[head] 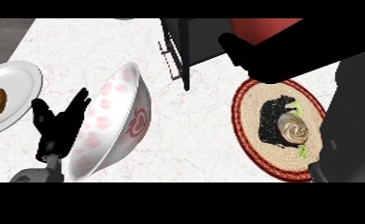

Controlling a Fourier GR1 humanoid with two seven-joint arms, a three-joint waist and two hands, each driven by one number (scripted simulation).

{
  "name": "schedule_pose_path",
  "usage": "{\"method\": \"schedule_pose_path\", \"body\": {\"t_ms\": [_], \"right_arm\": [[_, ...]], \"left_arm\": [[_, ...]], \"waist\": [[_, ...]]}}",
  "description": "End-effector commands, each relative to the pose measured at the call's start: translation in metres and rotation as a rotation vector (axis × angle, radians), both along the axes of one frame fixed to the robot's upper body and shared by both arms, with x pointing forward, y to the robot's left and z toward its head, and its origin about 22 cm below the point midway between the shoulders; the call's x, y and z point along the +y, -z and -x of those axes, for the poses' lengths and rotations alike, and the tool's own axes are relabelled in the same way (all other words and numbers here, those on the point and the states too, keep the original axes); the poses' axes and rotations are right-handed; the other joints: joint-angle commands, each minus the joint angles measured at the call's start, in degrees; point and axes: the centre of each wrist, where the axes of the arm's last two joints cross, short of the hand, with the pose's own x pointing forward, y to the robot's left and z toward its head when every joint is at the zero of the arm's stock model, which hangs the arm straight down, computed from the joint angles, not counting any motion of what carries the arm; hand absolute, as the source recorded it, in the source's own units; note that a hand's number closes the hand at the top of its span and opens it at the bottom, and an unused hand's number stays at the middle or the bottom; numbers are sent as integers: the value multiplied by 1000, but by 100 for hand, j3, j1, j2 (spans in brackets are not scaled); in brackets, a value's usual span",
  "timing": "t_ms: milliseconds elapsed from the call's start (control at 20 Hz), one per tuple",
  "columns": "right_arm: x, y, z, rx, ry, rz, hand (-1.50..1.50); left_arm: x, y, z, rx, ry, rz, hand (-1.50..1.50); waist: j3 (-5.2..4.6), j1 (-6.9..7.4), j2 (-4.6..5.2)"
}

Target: Pick the bell pepper from the placemat and place it in the tiered shelf

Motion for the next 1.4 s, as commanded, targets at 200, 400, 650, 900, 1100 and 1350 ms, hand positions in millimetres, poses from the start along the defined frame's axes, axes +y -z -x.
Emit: {"method": "schedule_pose_path", "body": {"t_ms": [200, 400, 650, 900, 1100, 1350], "right_arm": [[-20, -45, -60, 7, 78, -8, 150], [-2, -26, -86, 44, 55, 25, 150], [2, -37, -102, 42, 19, 99, 150], [-1, -14, -128, 38, 13, 117, 150], [-7, 0, -147, 29, 26, 135, 150], [7, 0, -163, 5, 42, 137, 150]], "left_arm": [[-6, 13, -3, 65, 10, 19, 0], [-1, 2, -7, 43, 16, 15, 0], [-9, 24, -1, 50, 22, 10, 0], [-11, 5, -12, 57, 15, 28, 0], [-6, 7, 13, 61, 19, 8, 0], [-17, -3, -11, 33, 34, 4, 0]], "waist": [[-48, 82, 88], [-44, 87, 70], [-48, 57, 72], [-43, 71, 69], [-41, 153, 69], [-45, 165, 99]]}}
